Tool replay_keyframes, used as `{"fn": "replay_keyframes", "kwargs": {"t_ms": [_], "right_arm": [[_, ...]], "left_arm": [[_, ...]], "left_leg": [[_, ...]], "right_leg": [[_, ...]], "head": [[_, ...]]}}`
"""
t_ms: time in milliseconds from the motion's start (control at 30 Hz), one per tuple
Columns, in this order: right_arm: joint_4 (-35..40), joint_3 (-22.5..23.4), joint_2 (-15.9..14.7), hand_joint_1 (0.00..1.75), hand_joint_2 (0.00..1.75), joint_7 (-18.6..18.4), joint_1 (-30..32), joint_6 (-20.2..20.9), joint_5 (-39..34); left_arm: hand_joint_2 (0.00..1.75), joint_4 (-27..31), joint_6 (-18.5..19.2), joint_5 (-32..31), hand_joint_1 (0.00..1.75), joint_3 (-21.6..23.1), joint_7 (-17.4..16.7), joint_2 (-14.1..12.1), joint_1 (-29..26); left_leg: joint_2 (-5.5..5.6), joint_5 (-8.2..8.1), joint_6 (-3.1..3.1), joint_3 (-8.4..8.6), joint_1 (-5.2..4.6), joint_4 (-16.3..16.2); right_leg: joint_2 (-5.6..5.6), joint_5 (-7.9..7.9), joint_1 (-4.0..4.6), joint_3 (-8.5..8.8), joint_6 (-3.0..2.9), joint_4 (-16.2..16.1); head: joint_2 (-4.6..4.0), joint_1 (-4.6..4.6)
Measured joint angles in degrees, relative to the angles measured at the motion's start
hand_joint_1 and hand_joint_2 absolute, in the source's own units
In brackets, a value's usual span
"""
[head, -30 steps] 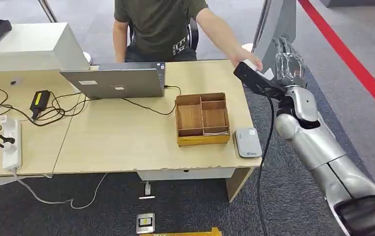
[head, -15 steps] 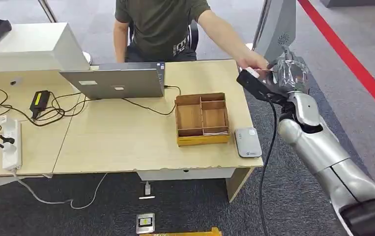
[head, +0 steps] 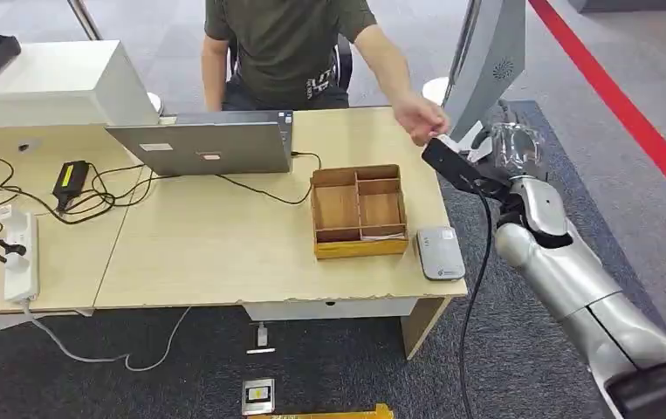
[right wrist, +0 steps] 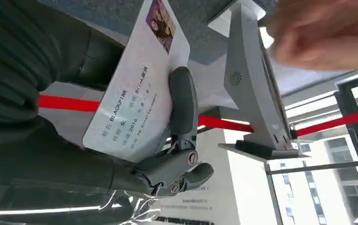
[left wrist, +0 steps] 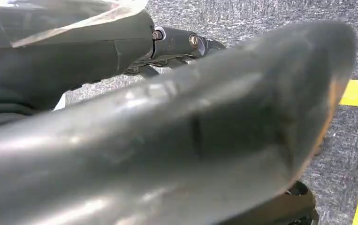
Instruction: Pass the card to the sensor for recognition and then transmit it.
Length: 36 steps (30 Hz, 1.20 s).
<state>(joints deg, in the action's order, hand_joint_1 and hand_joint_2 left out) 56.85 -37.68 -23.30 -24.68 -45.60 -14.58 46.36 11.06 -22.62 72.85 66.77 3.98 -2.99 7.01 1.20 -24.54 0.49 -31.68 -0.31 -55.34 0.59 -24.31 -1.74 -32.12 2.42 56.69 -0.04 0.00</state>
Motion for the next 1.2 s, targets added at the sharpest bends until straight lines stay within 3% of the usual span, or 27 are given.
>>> {"fn": "replay_keyframes", "kwargs": {"t_ms": [200, 600, 1200], "right_arm": [[-2.7, 0.0, 0.4, 1.75, 1.75, 2.7, 1.7, -2.6, -2.1], [-14.9, 0.1, 4.4, 1.75, 1.75, 8.0, 5.1, -7.1, -8.7], [-23.6, 1.2, 6.5, 1.75, 1.75, 10.8, 9.4, -11.6, -15.6]], "left_arm": [[0.0, 0.0, -0.4, 0.6, 0.0, 0.0, 0.0, 0.0, 0.0], [0.0, 0.0, -1.9, 1.4, 0.0, -0.1, 0.0, -0.5, 0.0], [0.0, 0.0, 0.6, 0.5, 0.0, -0.1, 0.0, -1.5, 0.0]], "left_leg": [[0.0, 0.0, 0.0, 0.0, 0.0, 0.0], [0.02, 0.0, 0.0, -0.02, 0.06, 0.0], [-0.01, -0.01, -0.01, -0.01, 0.06, 0.0]], "right_leg": [[0.0, 0.0, 0.01, 0.01, 0.0, 0.0], [0.0, 0.0, 0.02, -0.01, 0.0, 0.0], [0.0, 0.0, 0.02, -0.01, 0.0, 0.0]], "head": [[0.0, 0.0], [0.0, 0.0], [0.0, 0.0]]}}
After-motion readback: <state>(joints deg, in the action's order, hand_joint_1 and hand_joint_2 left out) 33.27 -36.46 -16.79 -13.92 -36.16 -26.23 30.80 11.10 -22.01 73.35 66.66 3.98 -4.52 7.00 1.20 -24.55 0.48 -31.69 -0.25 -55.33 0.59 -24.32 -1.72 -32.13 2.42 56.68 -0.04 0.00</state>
